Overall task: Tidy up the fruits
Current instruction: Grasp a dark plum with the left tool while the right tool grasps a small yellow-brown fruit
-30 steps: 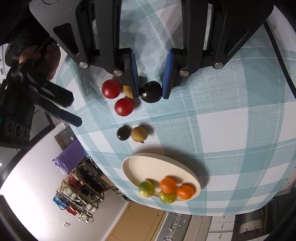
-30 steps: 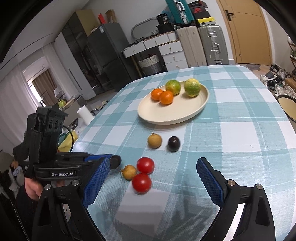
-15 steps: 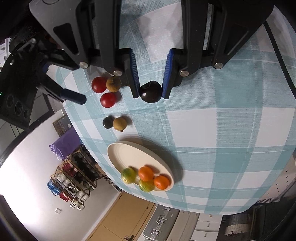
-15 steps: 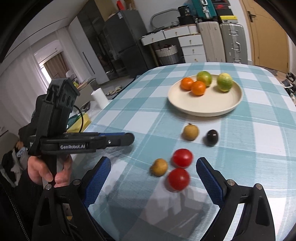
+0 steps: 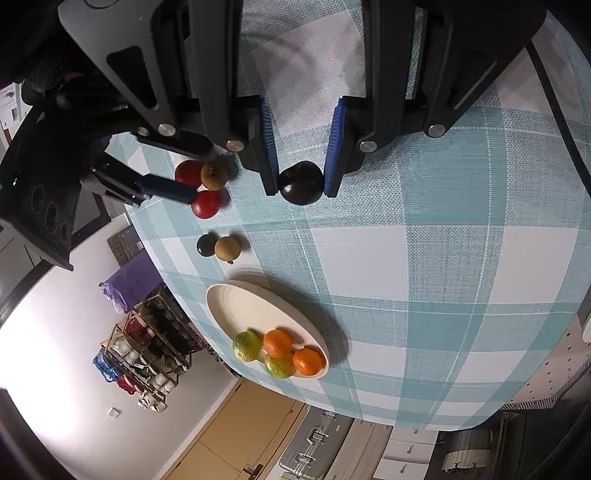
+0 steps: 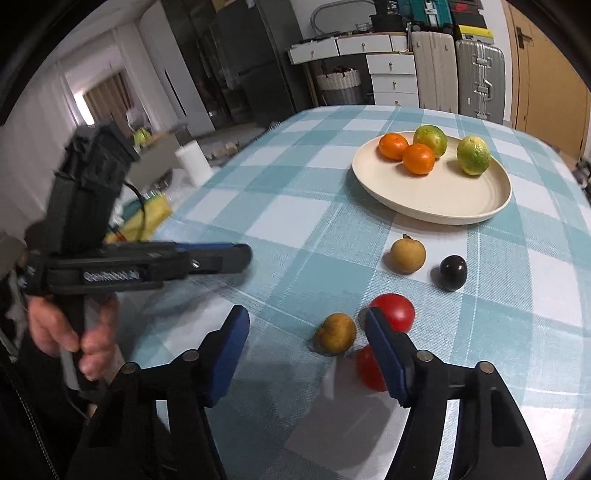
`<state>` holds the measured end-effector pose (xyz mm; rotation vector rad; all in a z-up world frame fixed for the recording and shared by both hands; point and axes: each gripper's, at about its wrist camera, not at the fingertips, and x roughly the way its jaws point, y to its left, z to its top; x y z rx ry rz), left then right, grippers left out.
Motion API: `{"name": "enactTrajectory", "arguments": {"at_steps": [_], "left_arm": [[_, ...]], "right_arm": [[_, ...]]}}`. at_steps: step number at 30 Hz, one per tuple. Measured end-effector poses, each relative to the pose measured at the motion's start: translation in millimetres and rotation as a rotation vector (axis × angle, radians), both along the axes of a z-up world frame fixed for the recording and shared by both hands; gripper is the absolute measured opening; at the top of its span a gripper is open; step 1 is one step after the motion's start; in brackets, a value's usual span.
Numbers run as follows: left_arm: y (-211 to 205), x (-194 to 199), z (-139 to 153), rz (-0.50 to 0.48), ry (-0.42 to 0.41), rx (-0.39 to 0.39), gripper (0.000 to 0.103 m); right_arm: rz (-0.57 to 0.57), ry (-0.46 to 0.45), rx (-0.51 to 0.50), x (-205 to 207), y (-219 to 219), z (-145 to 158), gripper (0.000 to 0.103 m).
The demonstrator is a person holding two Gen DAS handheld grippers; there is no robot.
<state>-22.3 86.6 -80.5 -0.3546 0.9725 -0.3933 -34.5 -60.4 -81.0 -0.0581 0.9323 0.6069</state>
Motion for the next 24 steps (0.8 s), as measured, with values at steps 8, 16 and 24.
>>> {"name": "enactTrajectory", "arguments": {"at_steps": [8,16,24], "left_arm": [[4,-3,1,0.007,-0.006,-0.006,0.022],[5,-3,0,0.011,-0.005,-0.008,0.022],[4,-2,-1,0.012,-0.005,-0.004,0.022]], "right_arm": [[-0.007,-0.021,-0.159,2,16,-9,0.044],[-0.009,-0.028,-0.208,2,15,-12,0.025],[0.0,-0.041,-0.16,1,12,-12,0.024]]}}
